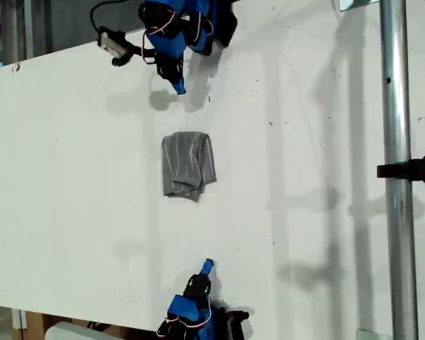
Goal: Grasp corners of a towel and fold twice.
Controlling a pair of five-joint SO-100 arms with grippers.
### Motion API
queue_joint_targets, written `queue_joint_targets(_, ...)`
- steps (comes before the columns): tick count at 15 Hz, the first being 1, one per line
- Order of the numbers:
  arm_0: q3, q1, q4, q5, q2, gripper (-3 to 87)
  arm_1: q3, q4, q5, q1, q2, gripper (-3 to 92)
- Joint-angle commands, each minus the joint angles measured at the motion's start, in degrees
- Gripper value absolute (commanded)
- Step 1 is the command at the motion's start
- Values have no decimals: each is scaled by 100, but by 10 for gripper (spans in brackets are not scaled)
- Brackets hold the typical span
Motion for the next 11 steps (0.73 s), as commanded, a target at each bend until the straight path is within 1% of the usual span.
queue_joint_targets(1, 26, 35, 0, 492, 18, -27, 466, 141, 615, 35, 501, 2)
queue_joint_targets(2, 26, 35, 0, 492, 18, -27, 501, 448, 1081, 18, 483, 30)
queue_joint_targets(3, 26, 35, 0, 492, 18, -27, 492, 448, 1046, 0, 475, 31)
queue_joint_targets(4, 26, 35, 0, 492, 18, -27, 483, 492, 1415, -18, 475, 31)
queue_joint_targets(5, 26, 35, 0, 492, 18, -27, 483, 571, 2021, -35, 475, 34)
queue_joint_targets(11, 26, 35, 0, 492, 18, -27, 483, 571, 2021, -44, 475, 44)
